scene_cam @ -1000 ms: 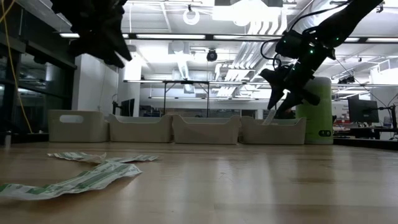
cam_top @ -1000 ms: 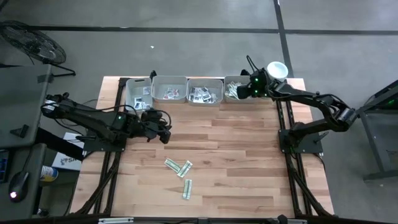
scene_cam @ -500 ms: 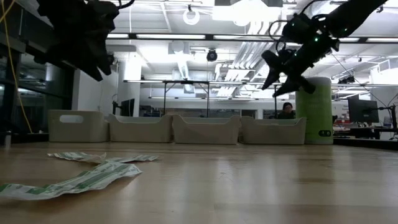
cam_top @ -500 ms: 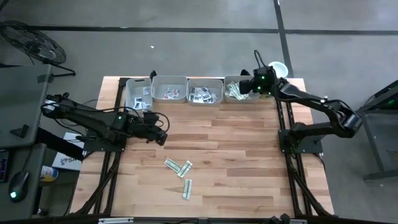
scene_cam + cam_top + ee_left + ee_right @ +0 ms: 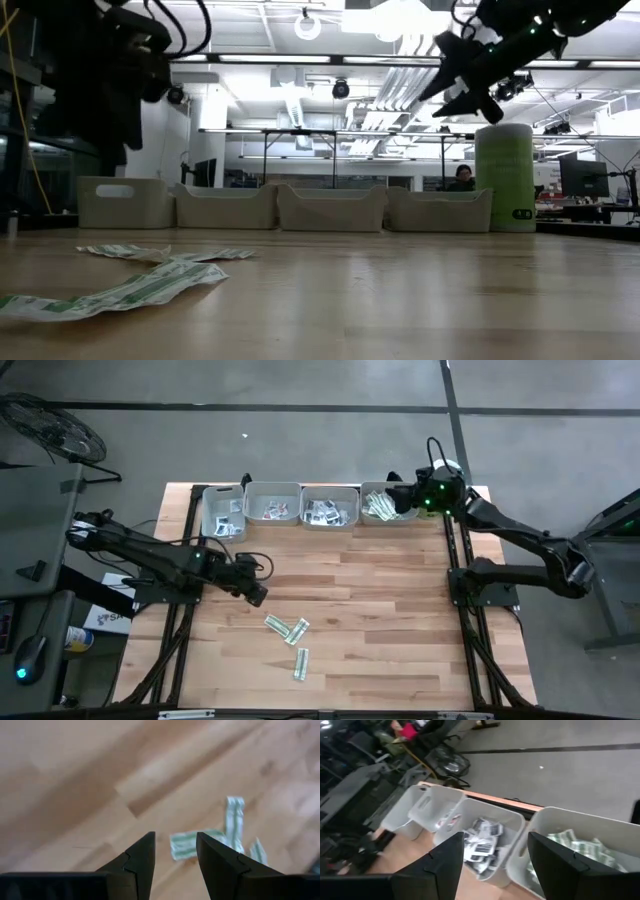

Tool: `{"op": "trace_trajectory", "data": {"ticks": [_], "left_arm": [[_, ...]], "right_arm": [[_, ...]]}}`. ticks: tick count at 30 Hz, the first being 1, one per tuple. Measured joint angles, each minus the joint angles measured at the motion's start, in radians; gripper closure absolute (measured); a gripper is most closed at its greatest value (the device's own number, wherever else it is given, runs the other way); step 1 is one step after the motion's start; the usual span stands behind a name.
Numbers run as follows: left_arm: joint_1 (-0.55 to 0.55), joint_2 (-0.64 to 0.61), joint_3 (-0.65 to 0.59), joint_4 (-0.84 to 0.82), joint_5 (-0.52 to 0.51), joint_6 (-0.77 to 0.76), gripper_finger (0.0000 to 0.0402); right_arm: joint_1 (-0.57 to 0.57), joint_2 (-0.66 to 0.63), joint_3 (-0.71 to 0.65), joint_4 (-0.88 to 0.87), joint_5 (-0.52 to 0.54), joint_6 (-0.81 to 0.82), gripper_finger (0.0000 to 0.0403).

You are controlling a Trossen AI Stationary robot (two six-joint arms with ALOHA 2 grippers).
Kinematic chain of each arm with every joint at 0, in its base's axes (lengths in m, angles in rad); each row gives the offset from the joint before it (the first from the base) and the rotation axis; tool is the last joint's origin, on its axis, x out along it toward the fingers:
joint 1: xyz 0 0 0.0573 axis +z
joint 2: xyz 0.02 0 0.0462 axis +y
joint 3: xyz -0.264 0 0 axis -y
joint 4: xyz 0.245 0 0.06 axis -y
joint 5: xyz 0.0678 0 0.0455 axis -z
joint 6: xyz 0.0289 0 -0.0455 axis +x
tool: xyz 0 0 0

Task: Pick & Place First Aid Supplies
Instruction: Put the green bandage into the right gray bin

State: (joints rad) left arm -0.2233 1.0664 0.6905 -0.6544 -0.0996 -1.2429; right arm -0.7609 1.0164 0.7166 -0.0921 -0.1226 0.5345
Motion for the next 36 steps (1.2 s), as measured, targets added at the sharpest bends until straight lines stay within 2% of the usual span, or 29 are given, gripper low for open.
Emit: {"op": "trace_trajectory", "data": {"ticks": [4, 7, 21, 33, 36], "left_arm": [[0.0, 0.0, -0.086, 0.165, 0.092, -0.019, 0.0259], [0.0, 0.0, -0.134, 0.238, 0.12, -0.042, 0.0259], [0.0, 0.015, -0.257, 0.384, 0.254, -0.127, 0.0259], [0.0, 0.224, -0.262, 0.524, 0.311, -0.124, 0.0259], [0.001, 0.275, -0.259, 0.557, 0.332, -0.118, 0.0259]], "right_arm": [[0.036, -0.027, 0.0, 0.0, 0.001, 0.004, 0.019], [0.06, -0.031, 0.0, 0.0, 0.002, 0.006, 0.019], [0.144, -0.031, 0.0, -0.001, 0.008, 0.019, 0.019], [0.204, -0.031, 0.0, -0.001, 0.008, 0.029, 0.019], [0.233, -0.031, 0.0, 0.006, -0.032, 0.026, 0.019]]}}
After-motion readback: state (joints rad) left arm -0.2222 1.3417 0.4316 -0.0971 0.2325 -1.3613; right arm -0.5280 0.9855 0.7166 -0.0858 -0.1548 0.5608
